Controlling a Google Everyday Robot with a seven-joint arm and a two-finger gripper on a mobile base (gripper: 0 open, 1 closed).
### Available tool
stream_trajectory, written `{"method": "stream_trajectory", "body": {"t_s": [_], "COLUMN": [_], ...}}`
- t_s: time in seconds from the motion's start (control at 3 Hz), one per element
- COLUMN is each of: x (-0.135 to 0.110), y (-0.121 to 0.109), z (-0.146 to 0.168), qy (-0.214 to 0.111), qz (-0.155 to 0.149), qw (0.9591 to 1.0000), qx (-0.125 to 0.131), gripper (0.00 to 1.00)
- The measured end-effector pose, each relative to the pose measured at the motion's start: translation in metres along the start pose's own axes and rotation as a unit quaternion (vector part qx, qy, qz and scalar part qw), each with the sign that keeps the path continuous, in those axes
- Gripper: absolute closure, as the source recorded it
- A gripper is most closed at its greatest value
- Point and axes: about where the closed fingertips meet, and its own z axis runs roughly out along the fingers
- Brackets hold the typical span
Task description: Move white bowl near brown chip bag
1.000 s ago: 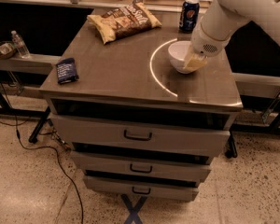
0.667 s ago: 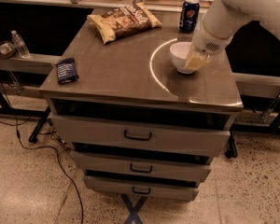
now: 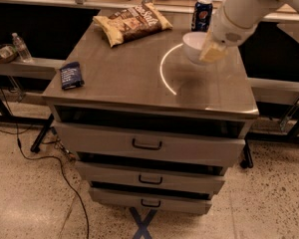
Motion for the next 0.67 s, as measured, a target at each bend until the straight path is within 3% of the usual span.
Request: {"method": "stream_trajectory", "body": {"t_s": [0.67], "x": [-0.082], "y": [-0.077], "z": [0.018], "qy": [-0.024], "qz": [-0.072], "qw": [0.9954], "qx": [0.059], "gripper": [1.0]}}
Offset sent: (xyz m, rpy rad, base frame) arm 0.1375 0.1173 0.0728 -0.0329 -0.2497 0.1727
